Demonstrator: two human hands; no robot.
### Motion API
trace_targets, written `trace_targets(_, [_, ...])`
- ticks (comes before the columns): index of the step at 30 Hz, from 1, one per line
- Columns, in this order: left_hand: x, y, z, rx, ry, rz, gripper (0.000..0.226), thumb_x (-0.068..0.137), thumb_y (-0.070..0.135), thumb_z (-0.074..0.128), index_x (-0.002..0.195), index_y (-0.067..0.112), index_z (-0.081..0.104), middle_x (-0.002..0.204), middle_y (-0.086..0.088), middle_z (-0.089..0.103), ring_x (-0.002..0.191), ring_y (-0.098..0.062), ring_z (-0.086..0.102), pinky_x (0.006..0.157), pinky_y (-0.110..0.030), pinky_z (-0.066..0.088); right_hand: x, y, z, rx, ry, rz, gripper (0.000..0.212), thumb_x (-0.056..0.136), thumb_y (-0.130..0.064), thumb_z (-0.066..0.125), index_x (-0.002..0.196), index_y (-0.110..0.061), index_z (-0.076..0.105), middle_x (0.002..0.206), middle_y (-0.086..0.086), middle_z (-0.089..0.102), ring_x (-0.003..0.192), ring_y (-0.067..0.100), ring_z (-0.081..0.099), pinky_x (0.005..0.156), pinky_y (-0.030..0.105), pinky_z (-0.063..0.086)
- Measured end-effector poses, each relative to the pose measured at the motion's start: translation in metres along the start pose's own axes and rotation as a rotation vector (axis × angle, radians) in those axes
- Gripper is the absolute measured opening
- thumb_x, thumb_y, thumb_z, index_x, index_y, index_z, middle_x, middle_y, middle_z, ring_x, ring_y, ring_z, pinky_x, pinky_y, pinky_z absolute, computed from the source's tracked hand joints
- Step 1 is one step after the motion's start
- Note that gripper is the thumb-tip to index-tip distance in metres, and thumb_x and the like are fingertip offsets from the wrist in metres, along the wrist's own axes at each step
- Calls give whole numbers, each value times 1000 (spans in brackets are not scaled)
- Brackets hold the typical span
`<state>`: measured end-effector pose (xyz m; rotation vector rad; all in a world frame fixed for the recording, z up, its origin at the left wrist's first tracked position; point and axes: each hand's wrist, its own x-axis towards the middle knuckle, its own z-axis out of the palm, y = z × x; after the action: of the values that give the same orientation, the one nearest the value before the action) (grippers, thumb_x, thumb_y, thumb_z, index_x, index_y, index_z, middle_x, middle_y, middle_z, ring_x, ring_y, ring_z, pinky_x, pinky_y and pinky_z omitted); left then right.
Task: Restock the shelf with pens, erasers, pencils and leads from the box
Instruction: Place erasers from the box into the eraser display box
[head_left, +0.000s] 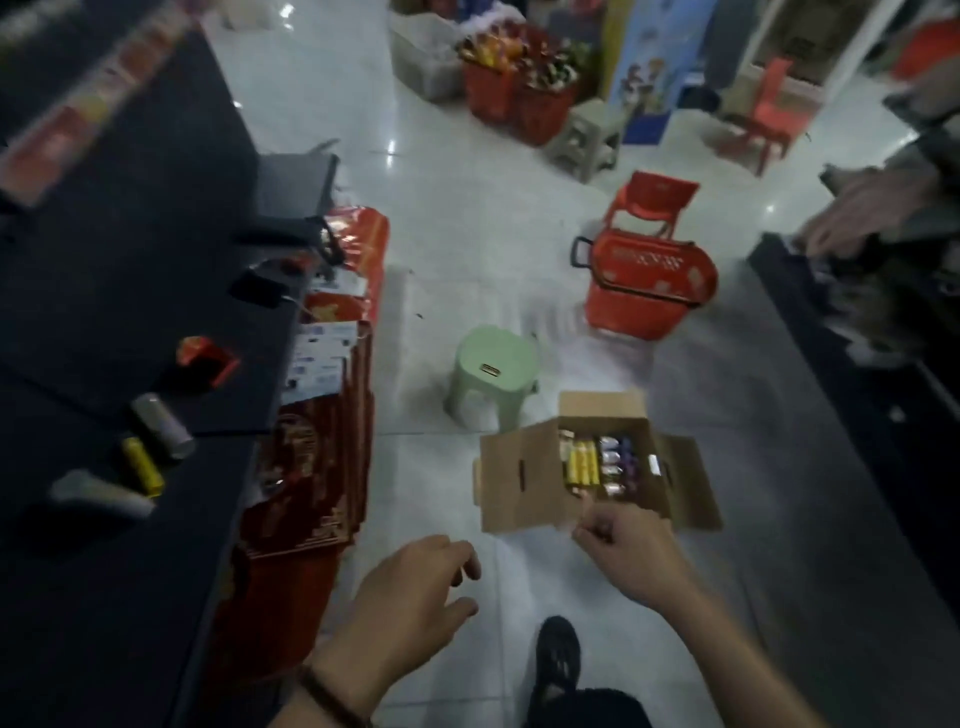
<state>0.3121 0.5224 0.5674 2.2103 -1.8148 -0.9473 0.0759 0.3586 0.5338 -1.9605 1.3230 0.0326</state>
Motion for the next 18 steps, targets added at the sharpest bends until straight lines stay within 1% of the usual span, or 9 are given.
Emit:
trace_targets(1, [24, 13, 9, 2, -41, -3, 25, 95, 50, 70, 116, 43, 59, 107, 20, 58, 95, -3, 54, 83, -26, 50, 7, 28, -9, 14, -3, 49, 32, 95, -23, 72, 67, -29, 58, 64, -7, 61, 63, -1, 60, 60, 18, 45])
trace_targets(4, [100, 41, 41, -2, -137, -19, 25, 96, 51, 68, 118, 43, 57, 108, 21, 57, 94, -2, 52, 80, -23, 46, 41, 106, -26, 66, -22, 193, 17, 95, -28, 71, 79, -28, 71, 77, -9, 70, 73, 4, 65, 72, 35, 58])
trace_targets(6, [149, 50, 65, -17, -187, -35, 24, 97, 51, 67, 117, 44, 57, 109, 21, 56, 95, -1, 51, 81, -22, 46, 69, 154, -28, 84, -21, 254, 9, 95, -30, 72, 87, -28, 74, 84, -10, 72, 78, 5, 67, 78, 39, 60])
trace_targets(8, [195, 53, 94, -29, -251, -68, 22, 96, 51, 68, 114, 45, 57, 107, 22, 55, 97, 0, 53, 83, -22, 48, 99, 196, -24, 98, -12, 318, 4, 94, -33, 73, 91, -31, 73, 86, -11, 72, 81, 5, 67, 79, 39, 61])
trace_targets(9, [219, 53, 109, -49, -284, -88, 21, 95, 49, 68, 112, 44, 58, 106, 21, 56, 97, 0, 54, 85, -23, 51, 116, 216, -18, 96, -22, 354, 3, 94, -35, 73, 94, -32, 73, 87, -10, 72, 82, 6, 67, 80, 39, 61])
trace_targets(11, [268, 50, 142, -81, -332, -116, 18, 92, 44, 69, 107, 43, 59, 105, 20, 57, 96, -1, 57, 86, -27, 55, 150, 253, -2, 92, -53, 429, 10, 94, -38, 72, 101, -30, 73, 90, -10, 72, 84, 8, 67, 81, 38, 61])
trace_targets(13, [319, 42, 176, -107, -367, -124, 16, 92, 38, 69, 106, 39, 61, 107, 18, 58, 95, -4, 59, 85, -29, 56, 187, 286, 20, 65, -100, 480, 14, 95, -38, 72, 104, -28, 72, 94, -9, 71, 87, 10, 67, 83, 36, 61])
trace_targets(16, [396, 17, 235, -181, -391, -149, 21, 94, 33, 72, 111, 40, 62, 108, 16, 56, 96, -4, 59, 85, -25, 54, 251, 339, 60, 6, -197, 510, 19, 97, -39, 71, 110, -26, 71, 103, -4, 71, 92, 12, 67, 85, 34, 60])
trace_targets(18, [442, -3, 280, -221, -376, -171, 21, 94, 34, 73, 109, 42, 60, 108, 16, 58, 94, -3, 60, 84, -26, 55, 296, 377, 89, -19, -240, 536, 22, 96, -38, 70, 113, -24, 71, 111, -1, 71, 97, 17, 66, 87, 35, 58])
